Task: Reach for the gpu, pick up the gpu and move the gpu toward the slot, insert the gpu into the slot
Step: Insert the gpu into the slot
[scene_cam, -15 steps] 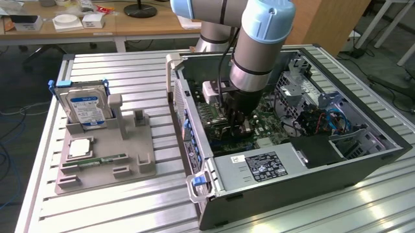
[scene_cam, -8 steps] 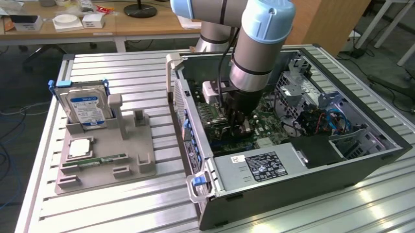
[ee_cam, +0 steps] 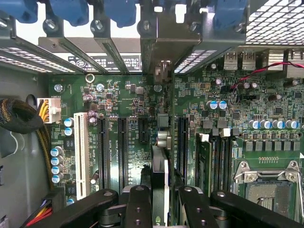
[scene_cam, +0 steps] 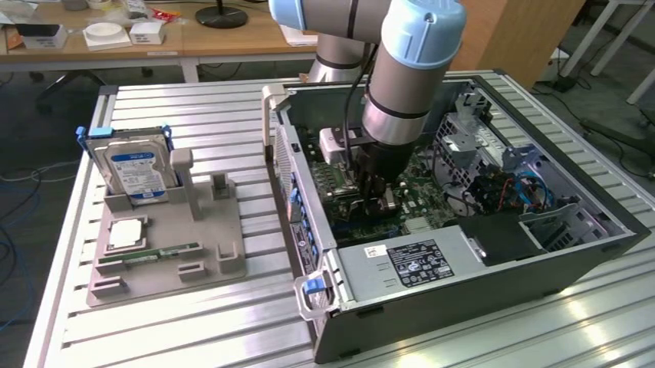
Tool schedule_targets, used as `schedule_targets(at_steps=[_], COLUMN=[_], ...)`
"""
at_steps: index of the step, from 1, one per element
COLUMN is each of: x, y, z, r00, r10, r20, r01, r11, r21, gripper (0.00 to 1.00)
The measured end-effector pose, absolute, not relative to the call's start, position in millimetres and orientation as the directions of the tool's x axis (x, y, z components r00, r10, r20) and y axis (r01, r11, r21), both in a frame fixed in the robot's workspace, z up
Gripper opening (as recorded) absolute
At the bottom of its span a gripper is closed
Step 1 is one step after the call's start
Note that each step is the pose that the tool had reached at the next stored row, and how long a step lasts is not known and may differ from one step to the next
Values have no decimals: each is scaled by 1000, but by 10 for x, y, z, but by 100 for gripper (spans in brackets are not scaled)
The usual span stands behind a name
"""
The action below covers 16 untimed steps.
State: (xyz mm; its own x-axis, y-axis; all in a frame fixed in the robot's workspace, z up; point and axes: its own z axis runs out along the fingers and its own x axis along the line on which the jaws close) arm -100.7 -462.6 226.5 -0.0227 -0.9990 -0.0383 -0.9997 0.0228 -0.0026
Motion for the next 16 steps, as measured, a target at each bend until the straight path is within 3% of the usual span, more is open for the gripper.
schedule_targets(at_steps=[4,7,16], x=[-1008,-1007,-1007], y=[-4623,-4626,-4626], z=[2255,2283,2586], r00=[-23,-23,-23], r10=[-999,-999,-999], r20=[-41,-39,-38], r01=[-1000,-1000,-1000], r11=[23,23,23], r21=[-4,-3,-6], gripper=[27,40,40])
